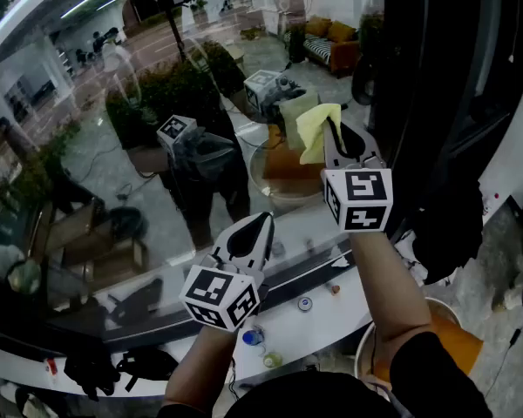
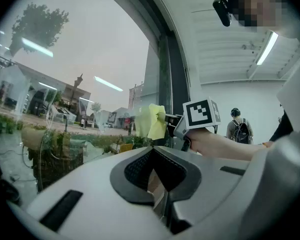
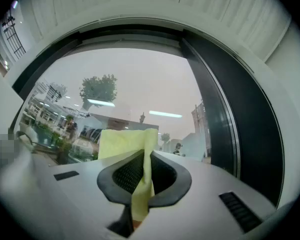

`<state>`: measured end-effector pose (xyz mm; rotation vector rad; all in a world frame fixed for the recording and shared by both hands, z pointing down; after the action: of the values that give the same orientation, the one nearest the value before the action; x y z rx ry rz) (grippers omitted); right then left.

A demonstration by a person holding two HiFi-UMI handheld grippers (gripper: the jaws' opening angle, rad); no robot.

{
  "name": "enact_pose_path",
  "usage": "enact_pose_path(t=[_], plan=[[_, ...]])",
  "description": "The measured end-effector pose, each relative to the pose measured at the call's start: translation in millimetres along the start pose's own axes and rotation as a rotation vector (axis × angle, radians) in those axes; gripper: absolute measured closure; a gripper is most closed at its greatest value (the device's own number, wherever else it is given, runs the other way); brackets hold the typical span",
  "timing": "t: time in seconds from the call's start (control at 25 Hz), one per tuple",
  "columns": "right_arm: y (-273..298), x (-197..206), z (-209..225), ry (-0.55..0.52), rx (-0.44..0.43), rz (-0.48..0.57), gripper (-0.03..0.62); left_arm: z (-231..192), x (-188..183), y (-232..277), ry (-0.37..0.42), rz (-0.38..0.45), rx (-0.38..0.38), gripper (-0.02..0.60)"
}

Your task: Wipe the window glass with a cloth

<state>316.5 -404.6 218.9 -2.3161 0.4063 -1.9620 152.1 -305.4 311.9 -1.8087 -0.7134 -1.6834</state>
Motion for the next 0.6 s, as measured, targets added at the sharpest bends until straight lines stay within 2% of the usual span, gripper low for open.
enact_pose_path(t=[0.6], plan=[[0, 1, -2, -0.022, -0.034, 0.014, 0.554, 6, 2, 12, -0.003, 0.006, -0.006, 0.577]])
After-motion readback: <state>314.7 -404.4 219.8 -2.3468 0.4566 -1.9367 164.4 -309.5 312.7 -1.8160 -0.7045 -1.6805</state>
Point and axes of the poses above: the fingertips, and each gripper's own axes: y forward along the fingers, z to its right, x out of its underside, the point moved 2 cm from there along -y, backward along the fingers, and after that the axes turned 1 degree about z, right-handed, at the moved point
